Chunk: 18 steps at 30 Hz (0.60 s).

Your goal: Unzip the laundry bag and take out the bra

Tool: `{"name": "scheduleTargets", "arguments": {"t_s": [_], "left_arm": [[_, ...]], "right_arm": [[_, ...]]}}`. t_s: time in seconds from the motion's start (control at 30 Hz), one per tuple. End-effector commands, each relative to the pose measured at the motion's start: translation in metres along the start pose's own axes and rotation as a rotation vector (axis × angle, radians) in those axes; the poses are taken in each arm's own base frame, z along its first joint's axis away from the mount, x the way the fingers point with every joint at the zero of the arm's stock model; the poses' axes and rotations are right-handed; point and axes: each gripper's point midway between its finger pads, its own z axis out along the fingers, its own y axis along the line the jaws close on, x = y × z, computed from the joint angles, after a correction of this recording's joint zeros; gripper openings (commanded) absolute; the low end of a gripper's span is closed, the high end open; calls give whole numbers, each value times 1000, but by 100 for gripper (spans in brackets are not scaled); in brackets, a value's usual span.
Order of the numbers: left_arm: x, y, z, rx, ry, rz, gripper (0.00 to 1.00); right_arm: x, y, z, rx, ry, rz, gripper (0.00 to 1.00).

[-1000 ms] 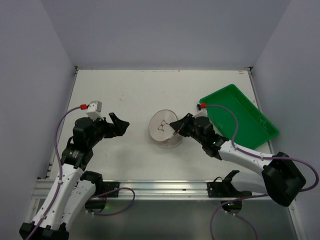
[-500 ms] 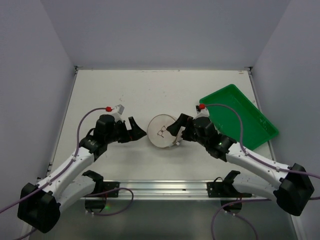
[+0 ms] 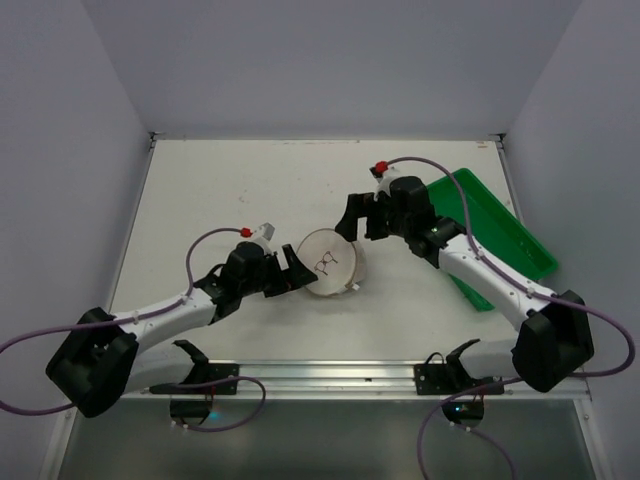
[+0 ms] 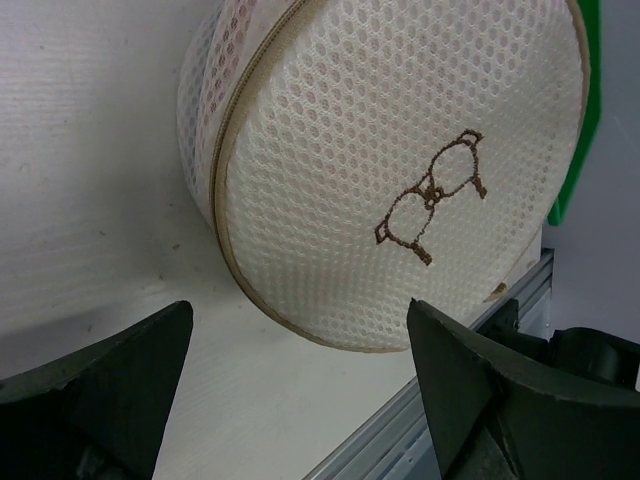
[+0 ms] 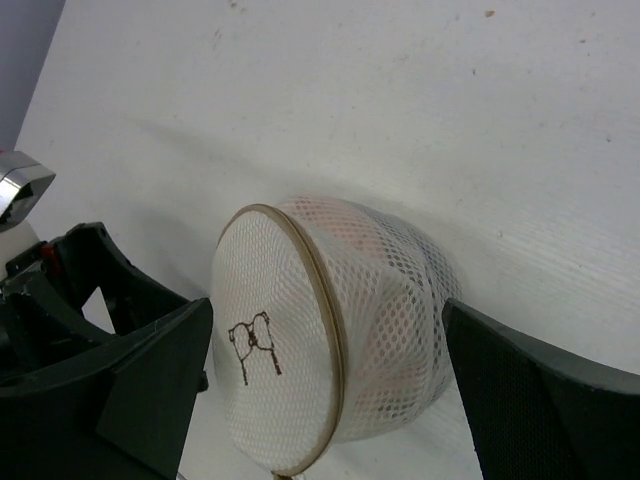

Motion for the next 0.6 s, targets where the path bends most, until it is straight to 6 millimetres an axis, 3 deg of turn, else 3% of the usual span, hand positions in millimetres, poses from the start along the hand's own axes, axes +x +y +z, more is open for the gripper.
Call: {"name": "scheduleTargets", "arguments": {"t_s": [0.0,0.13,0.23,0.3,0.37,0.4,0.5,0.57], "left_arm": [[-18,-15,14,32,-84,-25,90],[-17,-10,25,5,-79,-29,81],[-21,-6,31,-25,-87,-13,68],[-25,-4,34,-46,-91,16,61],[-36,-7,36,-60,-118,70,47],[-41,-10,37,-63,-126,94,37],[-60,-22,39,-78,-146,214,25],[-73,-21,38,-124,-160,317,22]], "right_arm": [[10,2,14,-55,84,-76,99],[34,-8,30,-53,112,-40,96],[59,-15,36,-61,159,-13,80],[80,-17,36,-79,197,17,61],[89,-10,32,-117,210,45,49],[101,-10,29,-111,231,82,36],[114,3,18,-112,228,111,14],[121,17,10,-119,222,154,5]]}}
